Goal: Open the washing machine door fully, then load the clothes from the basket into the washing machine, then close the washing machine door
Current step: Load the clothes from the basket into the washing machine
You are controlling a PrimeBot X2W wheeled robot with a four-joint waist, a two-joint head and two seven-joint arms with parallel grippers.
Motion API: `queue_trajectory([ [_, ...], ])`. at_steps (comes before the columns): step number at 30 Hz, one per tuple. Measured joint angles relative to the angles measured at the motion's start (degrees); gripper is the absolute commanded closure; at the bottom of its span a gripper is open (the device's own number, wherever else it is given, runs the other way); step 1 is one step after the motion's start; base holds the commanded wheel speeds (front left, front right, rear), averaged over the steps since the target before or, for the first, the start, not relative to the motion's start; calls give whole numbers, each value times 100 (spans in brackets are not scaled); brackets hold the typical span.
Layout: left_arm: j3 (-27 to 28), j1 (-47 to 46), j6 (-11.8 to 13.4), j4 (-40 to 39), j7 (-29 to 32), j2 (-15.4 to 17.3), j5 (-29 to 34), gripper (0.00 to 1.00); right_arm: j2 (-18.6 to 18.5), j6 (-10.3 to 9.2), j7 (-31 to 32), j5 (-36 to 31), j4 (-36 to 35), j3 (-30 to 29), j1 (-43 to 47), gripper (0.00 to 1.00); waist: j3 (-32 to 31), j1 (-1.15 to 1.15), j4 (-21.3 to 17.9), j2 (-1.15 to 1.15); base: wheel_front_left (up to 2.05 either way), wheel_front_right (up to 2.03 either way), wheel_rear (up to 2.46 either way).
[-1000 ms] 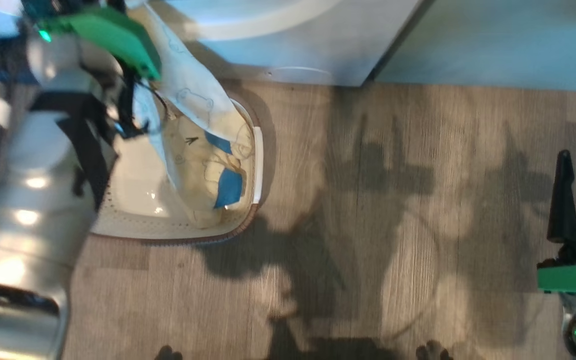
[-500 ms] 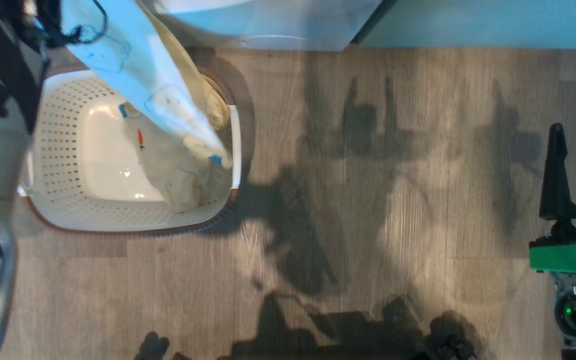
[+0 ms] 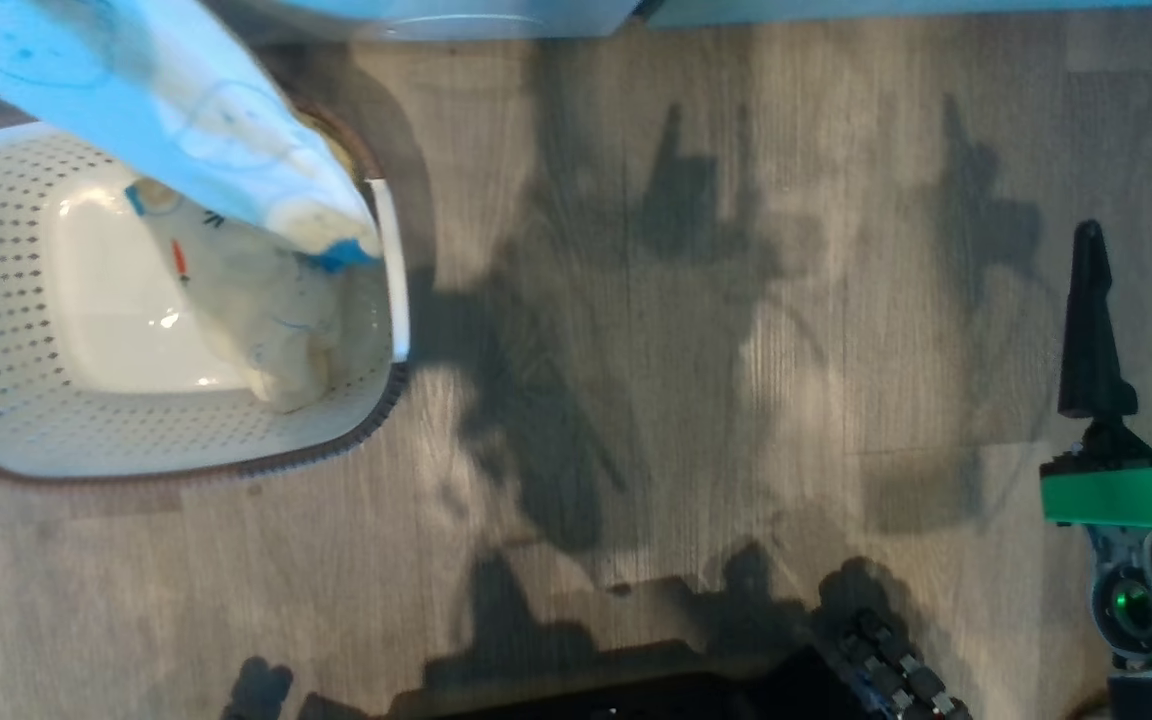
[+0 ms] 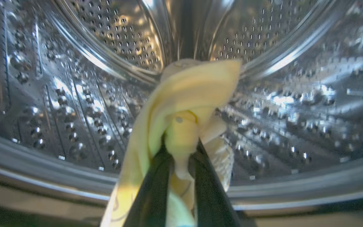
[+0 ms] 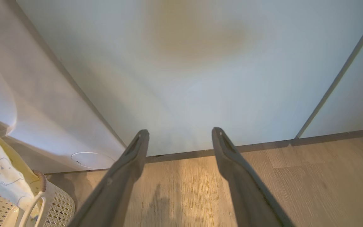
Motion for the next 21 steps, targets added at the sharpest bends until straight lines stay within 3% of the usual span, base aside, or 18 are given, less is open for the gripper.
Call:
queue_trajectory([
  [8,44,-691,-25,131,-632,102,200,100,0,0,0,143,57,104,-93,0,230,0,-260,0,0,0,0],
  [16,148,-1422,341,376,-1919,198,528,100,1,0,0,293,74,170,-229,0,494,0,-489,0,0,0,0],
  [18,147,-1506,413,513,-2061,200,620,100,0,0,0,304,73,169,-236,0,529,0,-499,0,0,0,0],
  [21,174,-1512,330,851,-1947,155,486,100,0,0,0,334,91,172,-270,0,537,0,-483,0,0,0,0],
])
